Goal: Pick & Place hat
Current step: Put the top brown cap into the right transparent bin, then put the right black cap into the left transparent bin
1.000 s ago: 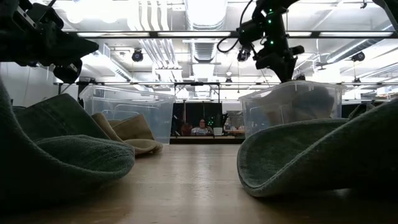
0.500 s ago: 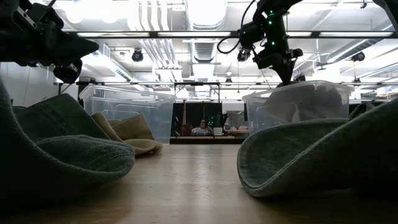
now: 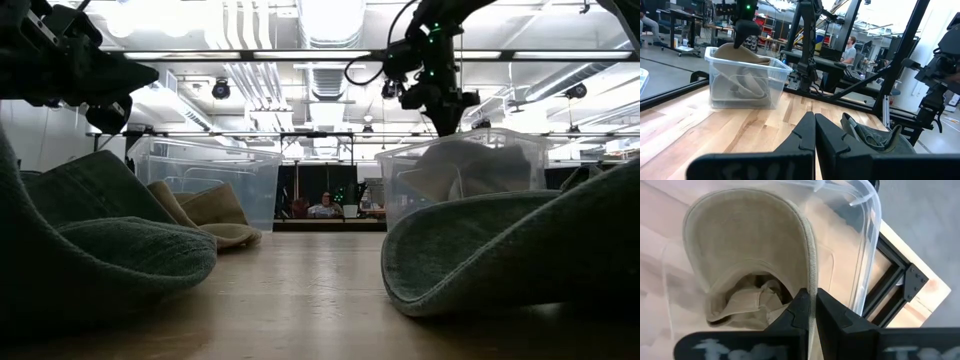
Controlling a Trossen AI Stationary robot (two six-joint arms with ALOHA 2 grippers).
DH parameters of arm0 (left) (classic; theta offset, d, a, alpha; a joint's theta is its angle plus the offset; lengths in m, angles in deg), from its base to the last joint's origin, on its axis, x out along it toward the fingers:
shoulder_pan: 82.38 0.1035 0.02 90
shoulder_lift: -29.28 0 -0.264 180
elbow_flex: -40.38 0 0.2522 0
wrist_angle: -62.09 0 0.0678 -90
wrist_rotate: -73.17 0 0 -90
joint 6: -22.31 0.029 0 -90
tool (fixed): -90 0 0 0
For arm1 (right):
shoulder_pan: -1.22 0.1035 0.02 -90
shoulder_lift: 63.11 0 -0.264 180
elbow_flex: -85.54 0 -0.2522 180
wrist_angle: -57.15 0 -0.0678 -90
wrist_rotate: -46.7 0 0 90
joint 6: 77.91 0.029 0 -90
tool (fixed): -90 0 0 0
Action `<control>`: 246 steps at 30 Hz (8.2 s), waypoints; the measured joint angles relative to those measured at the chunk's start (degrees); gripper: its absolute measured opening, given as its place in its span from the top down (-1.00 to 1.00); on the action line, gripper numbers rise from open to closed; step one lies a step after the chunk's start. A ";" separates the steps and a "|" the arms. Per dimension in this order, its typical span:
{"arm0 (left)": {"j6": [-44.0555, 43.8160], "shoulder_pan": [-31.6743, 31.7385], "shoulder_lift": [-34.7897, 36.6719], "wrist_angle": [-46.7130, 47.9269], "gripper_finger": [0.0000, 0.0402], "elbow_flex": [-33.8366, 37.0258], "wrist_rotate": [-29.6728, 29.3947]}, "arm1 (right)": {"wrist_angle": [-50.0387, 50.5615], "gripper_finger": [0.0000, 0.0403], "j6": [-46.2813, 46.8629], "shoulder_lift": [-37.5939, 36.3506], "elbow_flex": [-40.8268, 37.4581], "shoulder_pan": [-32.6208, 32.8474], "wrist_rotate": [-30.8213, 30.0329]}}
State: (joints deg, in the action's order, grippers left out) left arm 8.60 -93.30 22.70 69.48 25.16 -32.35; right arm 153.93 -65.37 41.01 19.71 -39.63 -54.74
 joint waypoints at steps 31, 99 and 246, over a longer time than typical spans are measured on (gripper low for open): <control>0.00 0.00 0.00 0.01 0.99 -0.01 0.02 | -8.43 0.66 -4.69 0.02 -8.88 0.12 -0.57; -18.61 -0.04 -1.11 -2.55 0.99 -0.01 2.33 | -27.82 0.39 -0.39 -10.26 -20.63 54.42 17.96; -25.57 3.16 -66.34 -3.99 0.96 -37.56 3.46 | -16.71 0.93 -12.71 0.87 1.47 46.83 1.17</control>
State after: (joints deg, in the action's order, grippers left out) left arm -16.97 -90.14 -43.64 65.50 -12.40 -28.90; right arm 137.22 -78.08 41.88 21.19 7.19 -53.57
